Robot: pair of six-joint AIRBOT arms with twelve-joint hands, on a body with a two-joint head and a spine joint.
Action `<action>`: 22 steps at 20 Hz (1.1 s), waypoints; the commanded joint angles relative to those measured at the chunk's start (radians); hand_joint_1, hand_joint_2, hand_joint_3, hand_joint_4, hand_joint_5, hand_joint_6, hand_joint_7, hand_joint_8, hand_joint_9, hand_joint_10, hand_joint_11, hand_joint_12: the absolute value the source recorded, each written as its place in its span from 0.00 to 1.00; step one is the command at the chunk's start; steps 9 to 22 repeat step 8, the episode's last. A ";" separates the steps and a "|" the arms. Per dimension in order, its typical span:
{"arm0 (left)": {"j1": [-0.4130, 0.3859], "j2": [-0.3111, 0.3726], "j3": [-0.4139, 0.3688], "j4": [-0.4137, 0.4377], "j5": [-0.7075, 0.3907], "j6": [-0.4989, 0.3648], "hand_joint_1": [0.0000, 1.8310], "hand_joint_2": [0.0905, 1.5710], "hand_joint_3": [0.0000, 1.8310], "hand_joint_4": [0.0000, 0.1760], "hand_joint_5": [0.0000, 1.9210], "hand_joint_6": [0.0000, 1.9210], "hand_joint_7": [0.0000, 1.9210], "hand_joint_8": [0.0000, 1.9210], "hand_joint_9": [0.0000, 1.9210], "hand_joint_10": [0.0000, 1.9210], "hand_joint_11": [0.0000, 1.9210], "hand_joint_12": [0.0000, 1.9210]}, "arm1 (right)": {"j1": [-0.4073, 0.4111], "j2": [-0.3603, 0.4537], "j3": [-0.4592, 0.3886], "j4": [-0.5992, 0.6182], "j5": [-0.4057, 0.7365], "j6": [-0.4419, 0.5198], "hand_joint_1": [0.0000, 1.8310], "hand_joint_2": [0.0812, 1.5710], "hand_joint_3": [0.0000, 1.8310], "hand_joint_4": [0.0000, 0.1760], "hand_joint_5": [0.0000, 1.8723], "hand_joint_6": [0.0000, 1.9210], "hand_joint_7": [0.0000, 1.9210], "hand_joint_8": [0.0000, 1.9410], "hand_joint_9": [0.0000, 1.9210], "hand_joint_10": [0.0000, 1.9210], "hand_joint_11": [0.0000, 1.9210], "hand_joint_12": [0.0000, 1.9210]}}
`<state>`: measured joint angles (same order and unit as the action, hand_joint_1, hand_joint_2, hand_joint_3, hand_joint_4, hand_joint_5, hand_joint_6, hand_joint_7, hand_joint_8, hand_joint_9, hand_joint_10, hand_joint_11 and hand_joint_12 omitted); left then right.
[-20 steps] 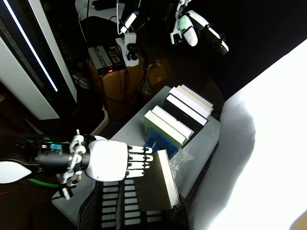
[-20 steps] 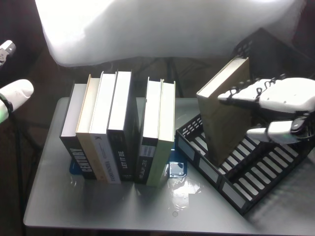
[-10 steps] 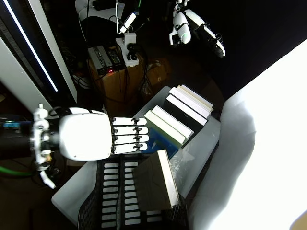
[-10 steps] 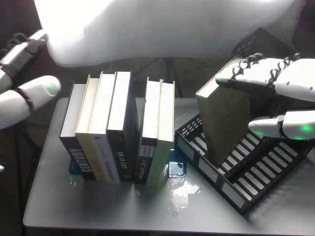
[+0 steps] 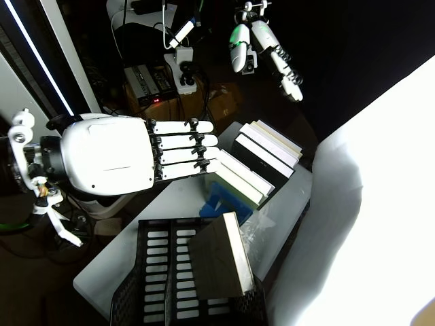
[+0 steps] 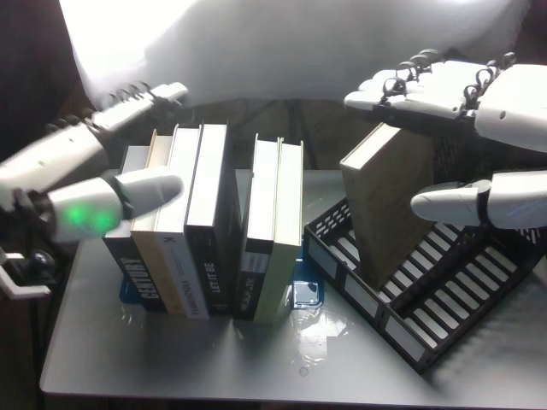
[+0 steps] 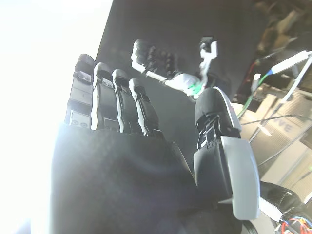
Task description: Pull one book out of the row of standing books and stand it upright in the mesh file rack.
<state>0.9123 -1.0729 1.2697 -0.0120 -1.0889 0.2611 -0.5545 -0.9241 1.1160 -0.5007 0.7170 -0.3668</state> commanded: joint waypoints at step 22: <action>-0.052 -0.008 0.009 0.048 -0.096 -0.004 0.07 0.88 0.01 0.10 0.00 0.00 0.00 0.00 0.00 0.00 0.00 0.00 | 0.032 0.006 -0.005 0.034 0.138 0.002 0.18 0.86 0.01 0.07 0.00 0.00 0.00 0.00 0.02 0.01 0.00 0.22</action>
